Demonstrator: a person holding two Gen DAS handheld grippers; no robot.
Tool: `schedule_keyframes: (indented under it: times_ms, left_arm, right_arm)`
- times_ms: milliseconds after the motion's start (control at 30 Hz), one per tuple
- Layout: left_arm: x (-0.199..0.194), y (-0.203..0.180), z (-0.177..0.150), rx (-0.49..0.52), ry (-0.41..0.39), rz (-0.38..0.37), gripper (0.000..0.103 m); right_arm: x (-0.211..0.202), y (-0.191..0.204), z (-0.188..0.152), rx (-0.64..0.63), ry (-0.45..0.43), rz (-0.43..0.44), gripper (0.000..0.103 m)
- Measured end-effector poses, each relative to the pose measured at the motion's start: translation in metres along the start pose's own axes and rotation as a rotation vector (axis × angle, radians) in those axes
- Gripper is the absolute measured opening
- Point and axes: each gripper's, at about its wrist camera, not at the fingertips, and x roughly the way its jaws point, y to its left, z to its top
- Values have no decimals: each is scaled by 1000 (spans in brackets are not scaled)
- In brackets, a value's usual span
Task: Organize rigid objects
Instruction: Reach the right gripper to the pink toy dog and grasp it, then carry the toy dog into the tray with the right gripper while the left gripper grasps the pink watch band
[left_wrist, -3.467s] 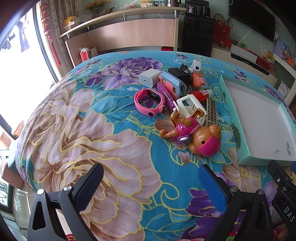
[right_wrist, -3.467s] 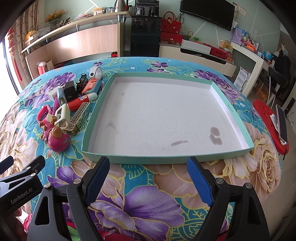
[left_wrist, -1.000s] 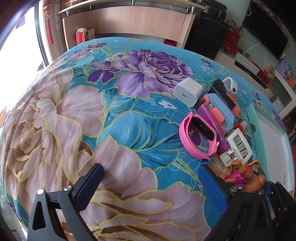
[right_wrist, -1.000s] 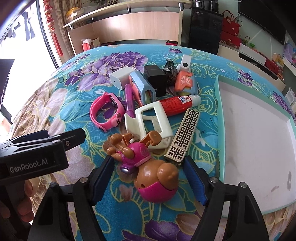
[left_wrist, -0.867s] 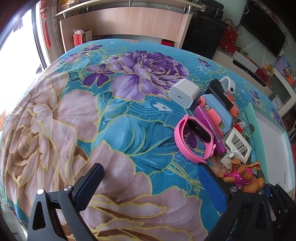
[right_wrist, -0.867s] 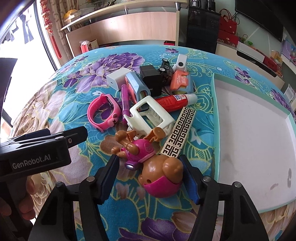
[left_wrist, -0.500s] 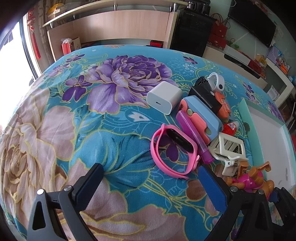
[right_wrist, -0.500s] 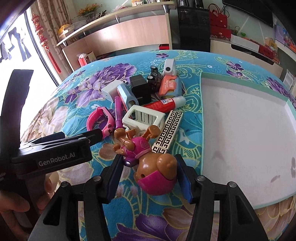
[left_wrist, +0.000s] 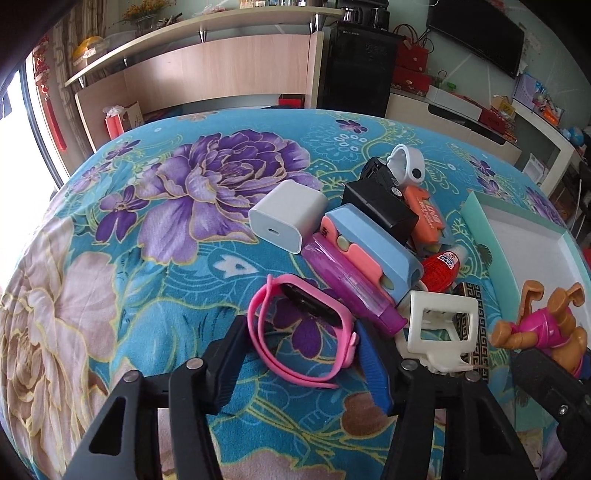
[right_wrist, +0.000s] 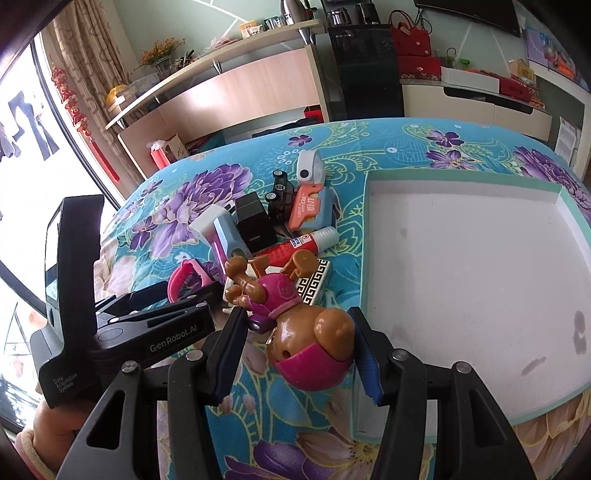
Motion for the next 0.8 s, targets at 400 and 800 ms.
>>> schedule_keyframes:
  times_ms: [400,800]
  left_arm:
    - [-45,-24,29,-6,-140,6,60]
    - [-32,-145,62,180,-93,-115,61]
  right_arm:
    - [-12,-32,37,121,-106,-5,56]
    - [-15,-148,65,363,-104,-246,56]
